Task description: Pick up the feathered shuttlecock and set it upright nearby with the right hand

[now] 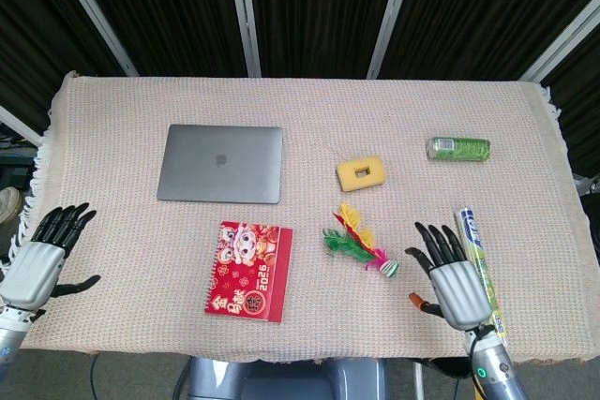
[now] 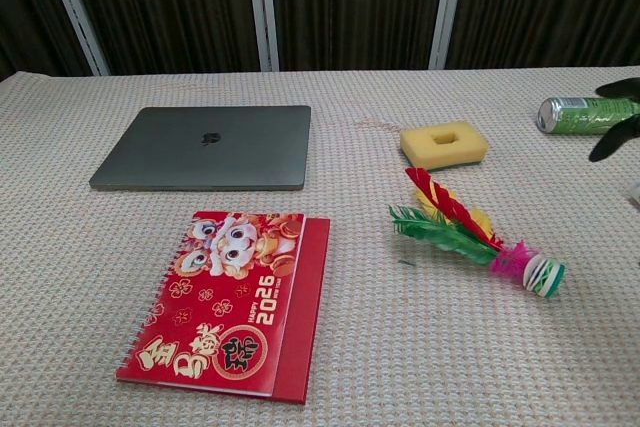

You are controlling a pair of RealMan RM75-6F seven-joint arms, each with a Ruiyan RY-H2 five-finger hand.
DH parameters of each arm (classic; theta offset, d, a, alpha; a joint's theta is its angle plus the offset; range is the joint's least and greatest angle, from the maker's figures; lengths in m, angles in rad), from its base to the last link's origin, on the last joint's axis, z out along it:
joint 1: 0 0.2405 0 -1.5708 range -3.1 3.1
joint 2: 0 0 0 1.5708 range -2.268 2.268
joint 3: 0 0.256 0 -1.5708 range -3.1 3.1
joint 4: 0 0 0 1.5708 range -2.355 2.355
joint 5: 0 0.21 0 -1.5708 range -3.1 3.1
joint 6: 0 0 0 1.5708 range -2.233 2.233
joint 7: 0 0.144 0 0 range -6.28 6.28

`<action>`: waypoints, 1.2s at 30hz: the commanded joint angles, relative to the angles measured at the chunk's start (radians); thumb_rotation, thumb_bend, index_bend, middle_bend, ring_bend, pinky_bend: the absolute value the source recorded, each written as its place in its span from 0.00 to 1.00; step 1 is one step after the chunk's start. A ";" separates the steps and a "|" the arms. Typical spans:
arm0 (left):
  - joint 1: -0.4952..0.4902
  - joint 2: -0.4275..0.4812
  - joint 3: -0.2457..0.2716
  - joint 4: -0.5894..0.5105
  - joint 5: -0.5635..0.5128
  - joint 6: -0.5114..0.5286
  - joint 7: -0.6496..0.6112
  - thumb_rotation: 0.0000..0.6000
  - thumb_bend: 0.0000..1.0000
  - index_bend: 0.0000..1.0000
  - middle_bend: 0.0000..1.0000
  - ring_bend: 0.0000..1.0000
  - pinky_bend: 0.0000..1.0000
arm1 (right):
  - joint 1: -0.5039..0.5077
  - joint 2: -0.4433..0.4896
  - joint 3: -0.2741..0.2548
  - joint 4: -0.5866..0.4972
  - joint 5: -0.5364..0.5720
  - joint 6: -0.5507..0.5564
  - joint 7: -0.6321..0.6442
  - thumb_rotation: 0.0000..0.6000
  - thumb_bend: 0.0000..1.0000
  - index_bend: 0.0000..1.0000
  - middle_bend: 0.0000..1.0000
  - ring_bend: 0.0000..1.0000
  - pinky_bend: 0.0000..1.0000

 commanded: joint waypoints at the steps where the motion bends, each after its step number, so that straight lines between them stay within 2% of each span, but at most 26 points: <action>1: -0.001 -0.009 -0.005 0.003 -0.023 -0.021 0.019 1.00 0.01 0.00 0.00 0.00 0.00 | 0.092 -0.055 0.061 0.074 0.059 -0.117 0.081 1.00 0.13 0.31 0.00 0.00 0.00; 4: -0.011 -0.013 -0.005 -0.002 -0.045 -0.060 0.030 1.00 0.01 0.00 0.00 0.00 0.00 | 0.147 -0.081 0.102 0.125 0.120 -0.197 0.132 1.00 0.13 0.31 0.00 0.00 0.00; 8: -0.018 -0.015 -0.011 -0.006 -0.055 -0.072 0.037 1.00 0.02 0.00 0.00 0.00 0.00 | 0.204 -0.112 0.135 0.187 0.155 -0.255 0.130 1.00 0.13 0.31 0.00 0.00 0.00; 23: -0.037 -0.025 -0.020 0.020 -0.064 -0.097 -0.016 1.00 0.03 0.00 0.00 0.00 0.00 | 0.293 -0.223 0.166 0.286 0.240 -0.321 0.062 1.00 0.13 0.30 0.00 0.00 0.00; 36: -0.052 -0.055 -0.027 0.084 -0.075 -0.115 -0.072 1.00 0.04 0.00 0.00 0.00 0.00 | 0.371 -0.317 0.191 0.392 0.350 -0.397 0.010 1.00 0.13 0.27 0.00 0.00 0.00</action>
